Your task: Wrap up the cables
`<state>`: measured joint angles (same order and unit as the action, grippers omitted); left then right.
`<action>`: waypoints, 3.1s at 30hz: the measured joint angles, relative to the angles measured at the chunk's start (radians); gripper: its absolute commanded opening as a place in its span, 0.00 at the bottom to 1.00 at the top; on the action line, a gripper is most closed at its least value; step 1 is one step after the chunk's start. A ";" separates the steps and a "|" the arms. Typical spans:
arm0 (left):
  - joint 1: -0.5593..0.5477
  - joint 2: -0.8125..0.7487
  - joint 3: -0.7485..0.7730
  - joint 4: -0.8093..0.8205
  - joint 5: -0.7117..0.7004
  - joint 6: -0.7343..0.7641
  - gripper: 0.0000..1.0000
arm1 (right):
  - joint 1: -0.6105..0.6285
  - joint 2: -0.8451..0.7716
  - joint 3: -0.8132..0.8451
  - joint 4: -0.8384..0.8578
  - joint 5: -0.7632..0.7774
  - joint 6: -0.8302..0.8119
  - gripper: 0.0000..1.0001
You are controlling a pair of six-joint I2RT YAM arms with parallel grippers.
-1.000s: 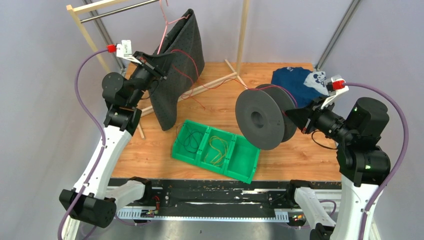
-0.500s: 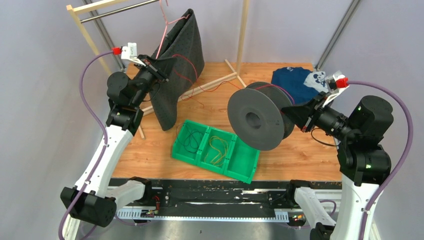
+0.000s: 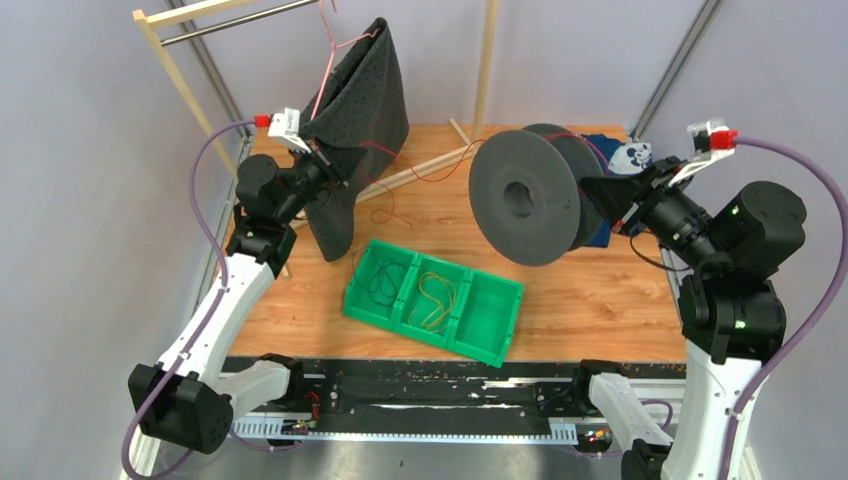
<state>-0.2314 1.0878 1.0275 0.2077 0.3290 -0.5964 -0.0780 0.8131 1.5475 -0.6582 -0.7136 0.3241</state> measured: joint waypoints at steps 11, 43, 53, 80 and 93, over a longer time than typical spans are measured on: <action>-0.146 0.015 -0.097 -0.082 0.026 0.042 0.00 | 0.000 0.119 0.022 0.172 0.130 0.212 0.01; -0.552 0.402 0.655 -0.510 0.142 0.173 0.00 | 0.334 0.406 0.088 -0.020 0.714 -0.065 0.01; -0.553 0.496 0.867 -0.588 0.150 0.272 0.00 | 0.420 0.419 0.116 -0.249 0.597 -0.240 0.01; -0.466 0.474 0.641 -0.627 0.192 0.620 0.00 | 0.483 0.184 0.200 -0.525 0.179 -0.505 0.01; -0.465 0.299 0.348 -0.316 0.263 0.427 0.00 | 0.483 0.151 0.222 -0.393 0.361 -0.352 0.01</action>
<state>-0.6968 1.3872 1.3750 -0.1081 0.5922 -0.1696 0.4046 0.9646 1.7695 -1.0515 -0.3527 -0.0284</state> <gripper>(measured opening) 0.004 0.048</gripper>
